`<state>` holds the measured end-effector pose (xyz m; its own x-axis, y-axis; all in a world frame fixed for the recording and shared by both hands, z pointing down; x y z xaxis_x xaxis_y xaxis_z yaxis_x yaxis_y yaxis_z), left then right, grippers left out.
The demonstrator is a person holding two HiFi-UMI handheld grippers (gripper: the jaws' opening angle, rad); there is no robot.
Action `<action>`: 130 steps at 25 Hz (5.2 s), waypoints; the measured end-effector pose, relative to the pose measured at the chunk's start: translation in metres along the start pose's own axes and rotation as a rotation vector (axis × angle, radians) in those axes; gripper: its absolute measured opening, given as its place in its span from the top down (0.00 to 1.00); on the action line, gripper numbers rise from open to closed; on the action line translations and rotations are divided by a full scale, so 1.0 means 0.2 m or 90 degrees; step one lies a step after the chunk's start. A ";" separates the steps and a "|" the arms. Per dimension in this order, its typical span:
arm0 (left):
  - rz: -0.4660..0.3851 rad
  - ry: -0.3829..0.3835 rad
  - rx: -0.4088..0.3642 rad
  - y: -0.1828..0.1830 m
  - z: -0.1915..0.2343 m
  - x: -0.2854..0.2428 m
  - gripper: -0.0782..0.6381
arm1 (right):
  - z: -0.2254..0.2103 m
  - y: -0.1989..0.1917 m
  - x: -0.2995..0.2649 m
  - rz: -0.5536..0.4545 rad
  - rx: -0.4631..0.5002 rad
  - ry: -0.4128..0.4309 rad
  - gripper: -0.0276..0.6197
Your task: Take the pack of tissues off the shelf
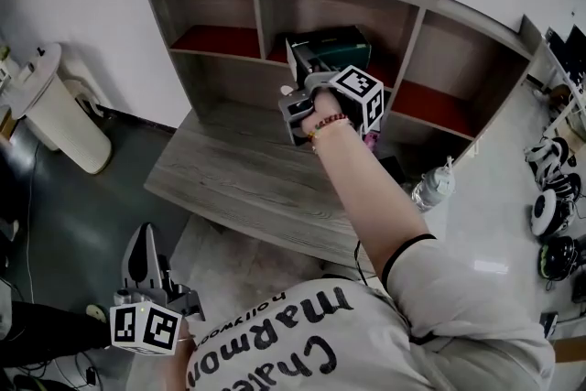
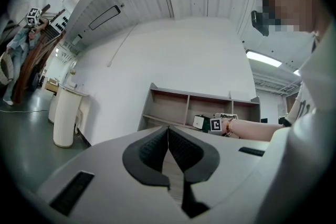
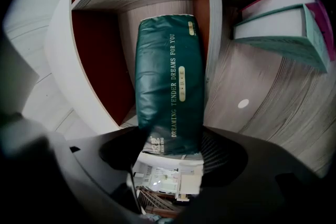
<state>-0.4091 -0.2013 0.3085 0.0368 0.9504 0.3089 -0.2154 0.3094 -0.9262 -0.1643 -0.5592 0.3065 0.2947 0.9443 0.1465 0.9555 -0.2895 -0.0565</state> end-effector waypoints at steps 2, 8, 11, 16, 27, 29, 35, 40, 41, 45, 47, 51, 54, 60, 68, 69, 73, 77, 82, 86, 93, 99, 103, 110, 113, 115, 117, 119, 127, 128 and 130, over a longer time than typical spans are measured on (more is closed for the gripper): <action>0.001 -0.004 0.004 -0.01 -0.01 -0.01 0.87 | 0.00 0.00 0.01 0.011 -0.004 0.002 0.43; -0.005 -0.011 0.010 -0.03 -0.05 -0.03 0.87 | 0.00 -0.01 0.05 0.048 0.013 0.008 0.44; -0.003 -0.016 0.014 -0.05 -0.07 -0.04 0.87 | 0.00 -0.02 0.07 0.066 0.024 0.014 0.44; -0.005 -0.018 0.019 -0.06 -0.10 -0.05 0.87 | -0.01 -0.04 0.11 0.098 0.039 0.027 0.45; -0.002 -0.028 0.037 -0.13 -0.14 -0.09 0.87 | -0.03 -0.08 0.20 0.154 0.077 0.051 0.44; -0.003 -0.030 0.039 -0.14 -0.14 -0.08 0.87 | -0.04 -0.09 0.23 0.164 0.087 0.056 0.44; 0.000 -0.036 0.039 -0.16 -0.16 -0.12 0.87 | -0.06 -0.11 0.29 0.194 0.103 0.067 0.44; 0.007 -0.047 0.046 -0.16 -0.19 -0.17 0.87 | -0.08 -0.15 0.36 0.218 0.135 0.055 0.44; 0.008 -0.049 0.047 -0.16 -0.20 -0.18 0.87 | -0.09 -0.16 0.37 0.224 0.140 0.053 0.44; 0.011 -0.055 0.053 -0.18 -0.22 -0.18 0.87 | -0.11 -0.20 0.44 0.245 0.151 0.055 0.44; 0.011 -0.054 0.058 -0.19 -0.22 -0.17 0.87 | -0.12 -0.23 0.47 0.258 0.146 0.055 0.44; 0.008 -0.056 0.062 -0.20 -0.22 -0.17 0.87 | -0.14 -0.31 0.54 0.292 0.147 0.050 0.44; 0.011 -0.055 0.066 -0.22 -0.23 -0.16 0.87 | -0.17 -0.36 0.59 0.317 0.151 0.045 0.44; 0.016 -0.049 0.080 -0.26 -0.23 -0.14 0.87 | -0.25 -0.44 0.68 0.354 0.146 0.026 0.44; 0.022 -0.052 0.094 -0.33 -0.24 -0.15 0.87 | -0.36 -0.50 0.78 0.393 0.170 0.005 0.44; 0.024 -0.053 0.095 -0.34 -0.24 -0.16 0.87 | -0.37 -0.50 0.80 0.397 0.179 0.002 0.44; 0.038 -0.061 0.099 -0.37 -0.27 -0.18 0.87 | -0.43 -0.52 0.86 0.410 0.213 -0.012 0.44; 0.051 -0.075 0.105 -0.40 -0.30 -0.20 0.87 | -0.48 -0.51 0.91 0.414 0.236 -0.021 0.45; 0.063 -0.093 0.107 -0.42 -0.34 -0.19 0.87 | -0.52 -0.47 0.96 0.390 0.298 -0.030 0.45; 0.083 -0.094 0.108 -0.45 -0.34 -0.14 0.87 | -0.53 -0.44 1.00 0.369 0.349 -0.030 0.44; 0.101 -0.109 0.094 -0.40 -0.33 -0.04 0.87 | -0.56 -0.45 1.14 0.346 0.423 -0.054 0.45; 0.125 -0.107 0.073 -0.40 -0.31 0.08 0.87 | -0.57 -0.44 1.27 0.311 0.480 -0.072 0.45; 0.128 -0.105 0.071 -0.38 -0.31 0.16 0.87 | -0.58 -0.45 1.35 0.305 0.492 -0.084 0.45; 0.122 -0.100 0.080 -0.35 -0.32 0.33 0.87 | -0.59 -0.46 1.51 0.301 0.506 -0.088 0.45; 0.126 -0.098 0.082 -0.34 -0.32 0.41 0.87 | -0.59 -0.48 1.59 0.302 0.511 -0.089 0.45; 0.128 -0.099 0.081 -0.33 -0.33 0.46 0.87 | -0.58 -0.49 1.64 0.301 0.515 -0.089 0.44; 0.129 -0.100 0.081 -0.31 -0.33 0.50 0.87 | -0.57 -0.50 1.69 0.297 0.518 -0.090 0.44; 0.129 -0.101 0.081 -0.30 -0.33 0.54 0.87 | -0.57 -0.50 1.73 0.294 0.520 -0.090 0.44; 0.140 -0.121 0.086 -0.31 -0.38 0.67 0.87 | -0.54 -0.51 1.90 0.284 0.526 -0.082 0.44; 0.141 -0.124 0.087 -0.31 -0.39 0.68 0.87 | -0.54 -0.50 1.93 0.281 0.528 -0.083 0.44; 0.142 -0.131 0.089 -0.31 -0.42 0.71 0.87 | -0.53 -0.48 1.97 0.275 0.532 -0.084 0.44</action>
<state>-0.3092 -0.0837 0.3925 -0.2210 0.9635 0.1514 -0.3280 0.0728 -0.9419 -0.1397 -0.1761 0.4751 0.5682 0.8067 -0.1625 0.4314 -0.4602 -0.7760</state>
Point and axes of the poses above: the fingertips, and each gripper's own axes: x backward along the fingers, z to its left, y out of its top, the point moved 1 cm from there along x, backward along the fingers, and after that the axes turned 14 degrees about -z, right-handed, at the moved point
